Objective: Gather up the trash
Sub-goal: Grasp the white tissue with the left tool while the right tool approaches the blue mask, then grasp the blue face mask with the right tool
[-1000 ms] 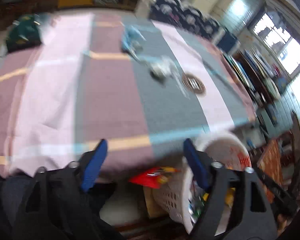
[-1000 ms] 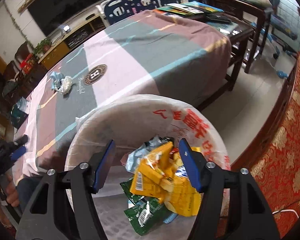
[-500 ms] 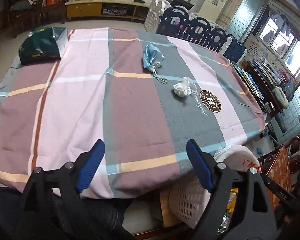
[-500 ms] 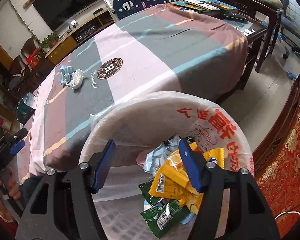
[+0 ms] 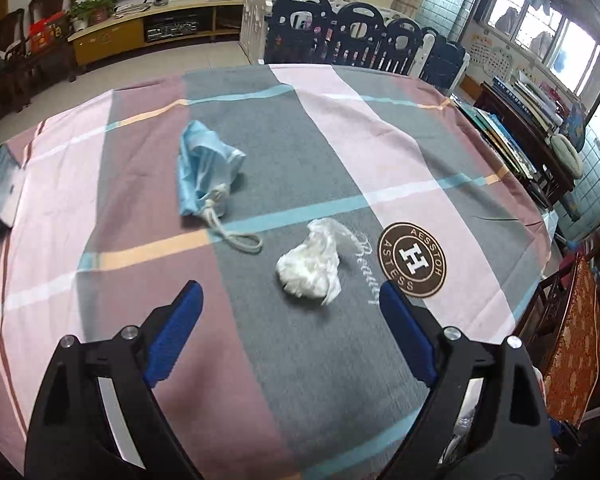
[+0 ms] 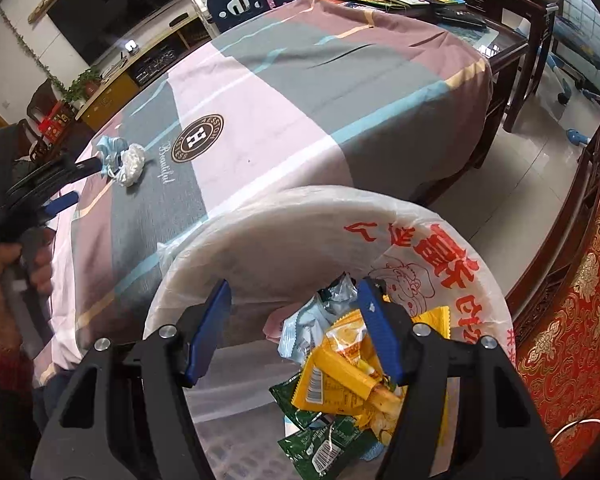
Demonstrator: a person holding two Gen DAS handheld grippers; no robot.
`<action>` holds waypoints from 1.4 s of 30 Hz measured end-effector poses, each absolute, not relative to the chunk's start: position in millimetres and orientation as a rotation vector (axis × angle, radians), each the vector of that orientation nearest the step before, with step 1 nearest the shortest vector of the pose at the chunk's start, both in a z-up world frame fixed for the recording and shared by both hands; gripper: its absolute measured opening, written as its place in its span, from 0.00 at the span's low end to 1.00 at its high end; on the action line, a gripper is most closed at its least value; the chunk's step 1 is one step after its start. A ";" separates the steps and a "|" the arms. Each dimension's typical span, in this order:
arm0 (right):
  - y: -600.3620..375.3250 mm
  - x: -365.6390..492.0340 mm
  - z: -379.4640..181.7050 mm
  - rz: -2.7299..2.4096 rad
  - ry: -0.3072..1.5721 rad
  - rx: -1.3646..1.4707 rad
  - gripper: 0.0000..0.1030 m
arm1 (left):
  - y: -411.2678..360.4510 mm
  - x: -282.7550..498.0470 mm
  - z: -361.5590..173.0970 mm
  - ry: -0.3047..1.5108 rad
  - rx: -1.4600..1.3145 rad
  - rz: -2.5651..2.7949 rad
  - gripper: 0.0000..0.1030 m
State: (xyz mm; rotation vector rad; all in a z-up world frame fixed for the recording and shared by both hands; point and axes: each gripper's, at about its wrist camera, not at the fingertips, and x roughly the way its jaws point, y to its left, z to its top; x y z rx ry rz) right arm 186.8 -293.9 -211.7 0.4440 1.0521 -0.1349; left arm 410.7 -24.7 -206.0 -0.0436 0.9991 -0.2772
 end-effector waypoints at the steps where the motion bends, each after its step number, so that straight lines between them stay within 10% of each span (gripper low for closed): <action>1: -294.1 189.6 -211.5 -0.136 1.049 0.449 0.63 | -33.2 417.7 -211.1 0.999 -0.026 -0.293 0.68; 10: -269.9 250.5 -197.6 -0.068 1.005 0.449 0.63 | -38.7 432.2 -239.5 1.016 0.058 -0.291 0.24; 28: -33.0 507.1 -234.7 0.217 1.020 0.062 0.63 | 184.5 304.0 -179.4 0.818 -0.203 0.088 0.23; 32: -30.5 509.8 -248.0 0.194 1.053 0.063 0.16 | 185.7 296.6 -183.2 0.830 -0.216 0.079 0.23; 42: -105.3 388.9 -178.3 0.275 0.955 0.150 0.13 | 143.0 261.9 -152.7 0.800 -0.243 -0.077 0.23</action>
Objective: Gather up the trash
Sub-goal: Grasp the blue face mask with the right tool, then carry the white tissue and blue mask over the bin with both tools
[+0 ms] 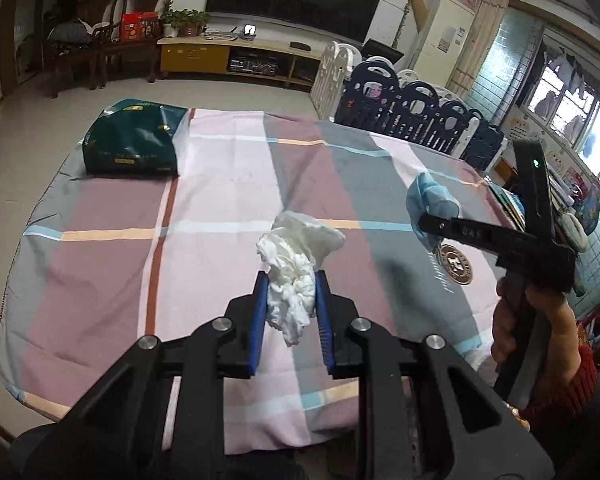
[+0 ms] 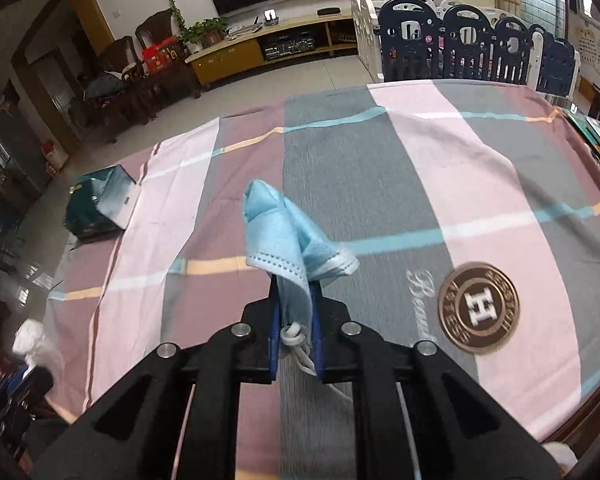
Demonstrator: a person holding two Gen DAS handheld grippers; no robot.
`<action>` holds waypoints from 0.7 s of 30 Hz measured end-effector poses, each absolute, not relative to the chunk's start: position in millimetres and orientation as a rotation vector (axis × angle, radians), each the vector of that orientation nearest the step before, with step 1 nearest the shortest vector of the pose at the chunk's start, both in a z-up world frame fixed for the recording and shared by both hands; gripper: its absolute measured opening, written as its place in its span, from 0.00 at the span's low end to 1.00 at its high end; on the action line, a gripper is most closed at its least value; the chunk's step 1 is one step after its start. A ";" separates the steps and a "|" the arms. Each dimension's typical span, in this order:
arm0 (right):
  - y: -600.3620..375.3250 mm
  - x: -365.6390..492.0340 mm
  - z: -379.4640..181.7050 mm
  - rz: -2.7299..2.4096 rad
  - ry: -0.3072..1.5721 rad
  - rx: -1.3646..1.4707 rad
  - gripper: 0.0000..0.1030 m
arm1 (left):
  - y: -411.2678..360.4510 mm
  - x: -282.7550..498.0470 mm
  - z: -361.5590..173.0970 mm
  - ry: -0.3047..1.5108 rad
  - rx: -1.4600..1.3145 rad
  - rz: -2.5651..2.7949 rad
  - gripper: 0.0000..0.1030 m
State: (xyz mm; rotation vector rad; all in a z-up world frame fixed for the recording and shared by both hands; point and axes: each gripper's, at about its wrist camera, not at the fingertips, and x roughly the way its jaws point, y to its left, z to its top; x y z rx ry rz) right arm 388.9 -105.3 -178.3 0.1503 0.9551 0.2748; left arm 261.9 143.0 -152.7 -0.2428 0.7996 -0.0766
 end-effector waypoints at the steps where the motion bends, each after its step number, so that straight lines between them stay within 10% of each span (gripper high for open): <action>1: -120.4 368.5 -169.5 0.277 0.948 0.171 0.13 | 134.9 257.1 -146.8 0.792 -0.236 -0.095 0.23; 21: -271.0 103.1 -64.2 -0.010 0.820 0.179 0.14 | -69.2 128.6 -56.2 0.659 0.106 -0.279 0.23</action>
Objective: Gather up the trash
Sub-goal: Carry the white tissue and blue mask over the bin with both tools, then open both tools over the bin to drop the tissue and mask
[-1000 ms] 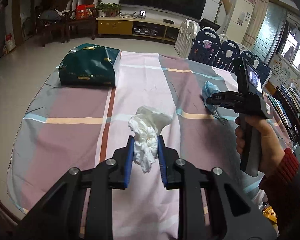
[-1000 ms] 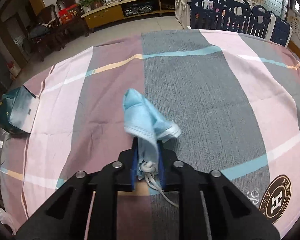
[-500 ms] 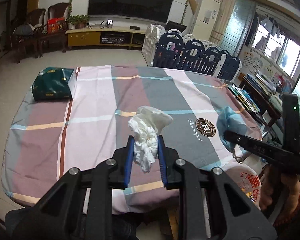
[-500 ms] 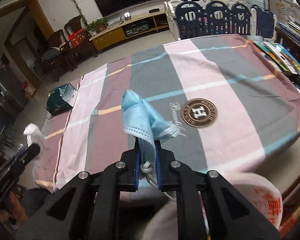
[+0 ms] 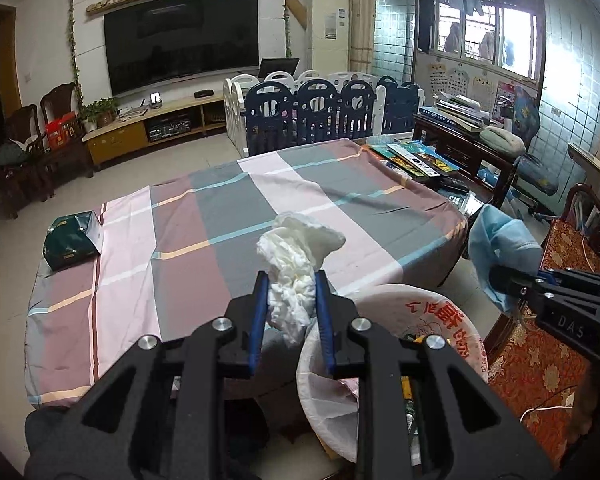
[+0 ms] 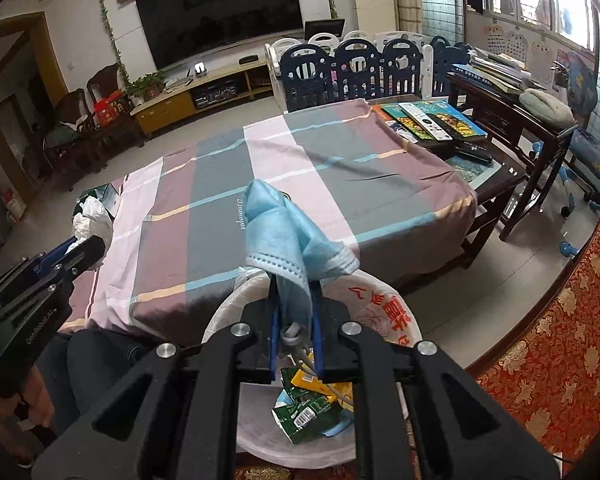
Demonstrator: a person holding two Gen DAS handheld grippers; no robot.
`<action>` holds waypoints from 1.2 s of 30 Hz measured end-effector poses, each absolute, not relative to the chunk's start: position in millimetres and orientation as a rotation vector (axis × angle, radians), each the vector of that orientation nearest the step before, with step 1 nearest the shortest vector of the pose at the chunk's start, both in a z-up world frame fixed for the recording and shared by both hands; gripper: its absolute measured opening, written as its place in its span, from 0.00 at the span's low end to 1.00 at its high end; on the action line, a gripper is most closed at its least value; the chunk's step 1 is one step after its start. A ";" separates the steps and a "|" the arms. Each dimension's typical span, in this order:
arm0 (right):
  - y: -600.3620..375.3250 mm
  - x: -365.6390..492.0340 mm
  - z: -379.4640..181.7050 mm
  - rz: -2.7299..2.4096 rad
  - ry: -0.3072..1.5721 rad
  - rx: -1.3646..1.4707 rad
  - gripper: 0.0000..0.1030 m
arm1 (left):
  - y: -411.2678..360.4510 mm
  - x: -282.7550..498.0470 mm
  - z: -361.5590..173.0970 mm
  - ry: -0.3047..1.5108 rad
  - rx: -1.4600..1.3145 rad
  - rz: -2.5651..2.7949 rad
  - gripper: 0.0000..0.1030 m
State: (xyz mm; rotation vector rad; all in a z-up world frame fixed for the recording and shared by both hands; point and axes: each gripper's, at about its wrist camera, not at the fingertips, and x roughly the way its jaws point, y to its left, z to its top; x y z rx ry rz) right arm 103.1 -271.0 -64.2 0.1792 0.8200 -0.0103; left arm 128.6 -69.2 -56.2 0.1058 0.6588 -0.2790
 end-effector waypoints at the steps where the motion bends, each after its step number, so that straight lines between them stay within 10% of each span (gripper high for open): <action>1: -275.5 97.1 -62.2 -0.011 0.819 0.189 0.14 | -73.6 123.3 -54.6 0.657 0.109 -0.283 0.23; 32: -303.0 71.5 -81.1 -0.013 0.846 0.277 0.14 | -124.5 125.8 -106.4 0.804 0.139 -0.421 0.27; 36: -303.6 72.9 -83.5 -0.015 0.856 0.281 0.14 | -129.3 125.0 -111.8 0.817 0.150 -0.452 0.67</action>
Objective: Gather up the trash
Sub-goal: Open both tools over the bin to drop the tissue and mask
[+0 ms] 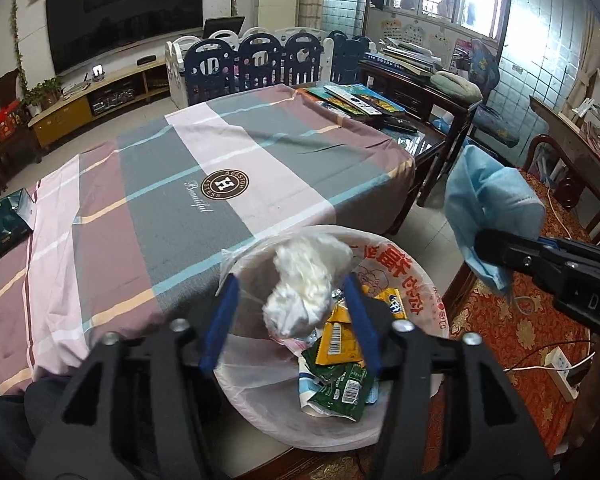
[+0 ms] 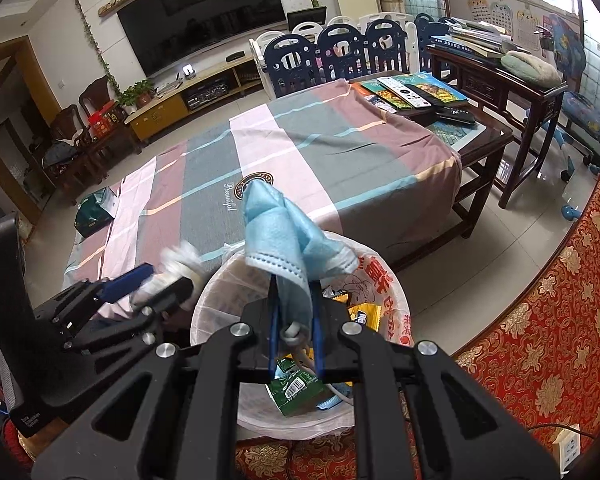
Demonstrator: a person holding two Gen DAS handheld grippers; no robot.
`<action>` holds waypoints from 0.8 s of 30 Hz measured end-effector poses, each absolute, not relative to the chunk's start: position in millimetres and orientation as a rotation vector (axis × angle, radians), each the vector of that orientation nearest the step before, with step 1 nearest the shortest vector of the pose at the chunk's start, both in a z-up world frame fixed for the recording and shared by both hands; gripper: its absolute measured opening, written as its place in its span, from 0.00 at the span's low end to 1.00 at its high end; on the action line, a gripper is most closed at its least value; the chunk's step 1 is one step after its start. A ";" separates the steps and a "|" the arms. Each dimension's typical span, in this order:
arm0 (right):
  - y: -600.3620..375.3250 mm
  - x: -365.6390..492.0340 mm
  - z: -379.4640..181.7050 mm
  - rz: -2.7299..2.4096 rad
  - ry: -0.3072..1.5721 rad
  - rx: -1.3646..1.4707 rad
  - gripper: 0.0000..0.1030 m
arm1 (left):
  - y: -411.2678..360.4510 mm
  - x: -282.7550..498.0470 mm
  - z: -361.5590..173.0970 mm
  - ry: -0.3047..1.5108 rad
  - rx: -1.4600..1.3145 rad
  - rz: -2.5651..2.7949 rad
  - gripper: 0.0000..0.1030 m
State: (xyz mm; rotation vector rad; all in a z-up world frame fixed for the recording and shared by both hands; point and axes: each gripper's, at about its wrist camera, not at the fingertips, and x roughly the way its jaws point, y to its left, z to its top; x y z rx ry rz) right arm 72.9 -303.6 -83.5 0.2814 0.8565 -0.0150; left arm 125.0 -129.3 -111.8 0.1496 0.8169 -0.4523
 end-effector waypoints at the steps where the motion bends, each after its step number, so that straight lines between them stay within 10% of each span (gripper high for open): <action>1: -303.8 73.7 -84.9 -0.013 0.862 0.283 0.14 | -129.1 124.7 -111.2 0.812 0.153 -0.442 0.72; 9: -293.8 80.9 -100.1 -0.009 0.916 0.286 0.24 | -92.6 121.7 -81.8 0.723 0.113 -0.244 0.90; 13: -284.7 83.1 -102.6 -0.006 0.923 0.294 0.61 | -68.1 117.3 -62.3 0.688 0.071 -0.164 0.97; 24: -249.1 58.2 -41.1 -0.094 0.746 0.096 0.89 | -25.9 88.8 -25.8 0.625 -0.002 -0.058 0.97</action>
